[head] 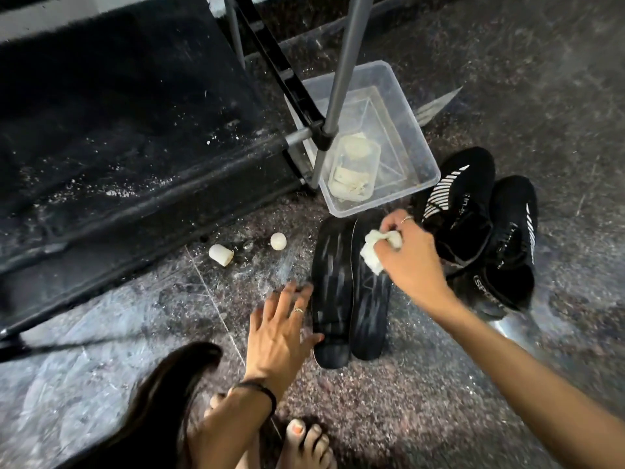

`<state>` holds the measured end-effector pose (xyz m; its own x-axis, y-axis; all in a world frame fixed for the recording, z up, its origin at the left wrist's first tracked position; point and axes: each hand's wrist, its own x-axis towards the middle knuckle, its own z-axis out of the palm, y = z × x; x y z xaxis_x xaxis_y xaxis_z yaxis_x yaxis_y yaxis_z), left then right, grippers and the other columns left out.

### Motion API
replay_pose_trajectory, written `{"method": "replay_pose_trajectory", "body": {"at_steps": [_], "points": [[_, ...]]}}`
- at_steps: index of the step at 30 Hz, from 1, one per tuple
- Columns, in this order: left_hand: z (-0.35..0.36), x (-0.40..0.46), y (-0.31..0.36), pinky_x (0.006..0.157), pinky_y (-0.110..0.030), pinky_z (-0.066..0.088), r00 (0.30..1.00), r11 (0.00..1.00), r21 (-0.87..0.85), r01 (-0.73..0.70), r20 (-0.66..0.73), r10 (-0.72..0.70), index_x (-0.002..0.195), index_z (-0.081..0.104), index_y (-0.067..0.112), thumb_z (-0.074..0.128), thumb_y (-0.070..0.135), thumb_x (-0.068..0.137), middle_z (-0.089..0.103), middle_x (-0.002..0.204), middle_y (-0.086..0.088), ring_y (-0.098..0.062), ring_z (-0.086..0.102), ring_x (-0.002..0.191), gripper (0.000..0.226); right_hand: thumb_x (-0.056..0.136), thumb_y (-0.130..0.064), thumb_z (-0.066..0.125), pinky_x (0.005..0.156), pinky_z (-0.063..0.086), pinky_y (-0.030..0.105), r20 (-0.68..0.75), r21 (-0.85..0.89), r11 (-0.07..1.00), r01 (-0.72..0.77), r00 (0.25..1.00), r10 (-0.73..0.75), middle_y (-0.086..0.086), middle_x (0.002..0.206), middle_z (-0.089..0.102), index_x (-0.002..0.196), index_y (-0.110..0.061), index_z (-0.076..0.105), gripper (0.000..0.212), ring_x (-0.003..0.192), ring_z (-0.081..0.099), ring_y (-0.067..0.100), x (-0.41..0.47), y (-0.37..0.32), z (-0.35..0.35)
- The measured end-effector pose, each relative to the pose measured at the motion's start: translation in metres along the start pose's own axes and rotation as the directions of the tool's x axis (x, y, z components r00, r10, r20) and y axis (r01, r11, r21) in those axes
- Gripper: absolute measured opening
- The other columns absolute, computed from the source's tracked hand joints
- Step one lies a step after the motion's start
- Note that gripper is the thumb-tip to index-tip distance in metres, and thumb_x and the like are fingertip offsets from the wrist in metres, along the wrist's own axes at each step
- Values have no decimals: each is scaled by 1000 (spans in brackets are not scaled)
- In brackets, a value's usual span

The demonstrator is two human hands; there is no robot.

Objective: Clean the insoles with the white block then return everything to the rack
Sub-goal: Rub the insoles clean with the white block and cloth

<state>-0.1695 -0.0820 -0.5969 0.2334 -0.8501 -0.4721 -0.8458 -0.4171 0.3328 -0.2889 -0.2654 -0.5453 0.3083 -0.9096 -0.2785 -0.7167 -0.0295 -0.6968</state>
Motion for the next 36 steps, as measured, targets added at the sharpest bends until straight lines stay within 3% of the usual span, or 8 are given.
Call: {"method": "replay_pose_trajectory", "body": {"at_steps": [4,12,17,20,25,28,32,36], "points": [[1,8,-2,117,-46,0,996,985,167,-50,77,37,138,-31,34,37,67,87,-31,152,5,-25,-11,145,91,78,-1,56,68,50,43,128,-211,965,157,983,-132,5,96,57,93,-14,60,20,79,60,31,-27,26,30],[4,25,-3,113,-48,-9,991,941,327,-87,127,47,142,-29,28,41,67,87,-42,147,0,-25,-27,137,96,84,-3,56,69,53,44,394,-473,769,430,884,-252,8,106,52,102,-4,62,19,95,54,28,-57,35,77],[4,26,-2,111,-48,-11,988,962,271,-41,153,-1,139,-29,32,47,60,88,-40,147,1,-23,-31,133,96,92,-41,38,103,24,44,370,-564,702,436,893,-258,4,121,59,108,-15,64,40,116,52,25,-69,51,79],[4,25,1,110,-47,-13,987,955,294,-24,158,-24,139,-31,32,51,53,91,-42,145,1,-26,-27,139,97,96,-26,45,113,22,43,411,-520,725,452,876,-252,7,140,47,124,-10,56,34,133,38,29,-71,54,80],[14,27,-1,107,-46,-16,992,963,269,17,115,-49,135,-37,34,56,33,94,-50,139,4,-24,-29,136,102,90,6,45,93,45,37,387,-435,819,375,899,-206,2,132,46,130,-14,47,45,119,42,26,-68,48,80],[20,28,-2,108,-46,-16,994,955,293,36,90,-65,126,-49,34,56,25,94,-57,133,4,-25,-33,133,110,88,7,44,80,49,40,442,-401,818,412,869,-221,6,126,45,129,-8,47,43,112,42,26,-65,45,80],[18,27,2,112,-46,-11,991,966,257,42,113,-73,134,-37,34,55,27,95,-48,141,4,-23,-29,137,100,89,0,33,71,52,43,483,-402,748,528,816,-316,12,113,49,116,2,55,34,103,45,28,-45,37,70],[7,24,8,113,-46,-11,982,973,230,20,180,-63,143,-27,31,54,48,90,-39,148,4,-24,-27,140,99,83,10,42,73,52,44,303,-505,782,367,923,-237,11,110,51,103,-2,64,32,102,47,30,12,29,66]]}}
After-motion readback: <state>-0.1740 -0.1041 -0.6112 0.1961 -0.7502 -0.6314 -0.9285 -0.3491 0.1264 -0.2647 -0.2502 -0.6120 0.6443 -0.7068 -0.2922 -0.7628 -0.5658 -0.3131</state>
